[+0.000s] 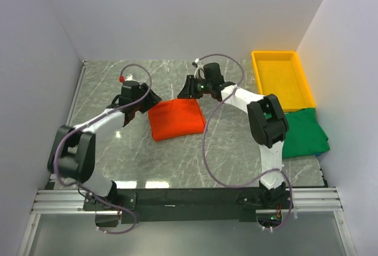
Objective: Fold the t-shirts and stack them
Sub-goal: Smooth out wrinkles on the folded tshirt
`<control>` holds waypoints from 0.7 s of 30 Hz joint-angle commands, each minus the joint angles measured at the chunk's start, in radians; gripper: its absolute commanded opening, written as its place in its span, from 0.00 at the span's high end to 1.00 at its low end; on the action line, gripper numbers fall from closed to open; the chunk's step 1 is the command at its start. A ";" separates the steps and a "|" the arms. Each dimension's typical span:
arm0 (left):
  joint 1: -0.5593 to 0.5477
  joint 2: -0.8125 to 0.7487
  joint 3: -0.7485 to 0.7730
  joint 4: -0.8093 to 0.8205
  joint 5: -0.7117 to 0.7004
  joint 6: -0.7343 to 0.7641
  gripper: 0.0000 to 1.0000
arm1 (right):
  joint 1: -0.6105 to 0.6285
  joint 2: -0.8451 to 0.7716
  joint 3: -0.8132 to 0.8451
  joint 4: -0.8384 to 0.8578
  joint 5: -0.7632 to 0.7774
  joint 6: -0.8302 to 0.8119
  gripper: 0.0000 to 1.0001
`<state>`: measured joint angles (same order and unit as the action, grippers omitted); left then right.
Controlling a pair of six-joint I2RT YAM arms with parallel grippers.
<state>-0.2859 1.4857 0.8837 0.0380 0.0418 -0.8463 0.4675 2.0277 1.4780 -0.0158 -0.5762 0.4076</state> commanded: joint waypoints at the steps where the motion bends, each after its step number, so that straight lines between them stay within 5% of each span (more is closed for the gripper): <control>1: 0.028 0.111 0.050 0.157 0.098 0.018 0.43 | -0.053 0.106 0.028 0.200 -0.189 0.147 0.60; 11: 0.160 0.461 0.185 0.243 0.196 -0.025 0.47 | -0.187 0.367 0.120 0.349 -0.221 0.399 0.60; 21: 0.191 0.355 0.187 0.188 0.208 -0.002 0.38 | -0.227 0.241 0.042 0.390 -0.254 0.438 0.60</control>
<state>-0.0948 1.9358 1.0504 0.2478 0.2394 -0.8757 0.2317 2.3699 1.5452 0.3290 -0.8051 0.8295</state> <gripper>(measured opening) 0.615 0.396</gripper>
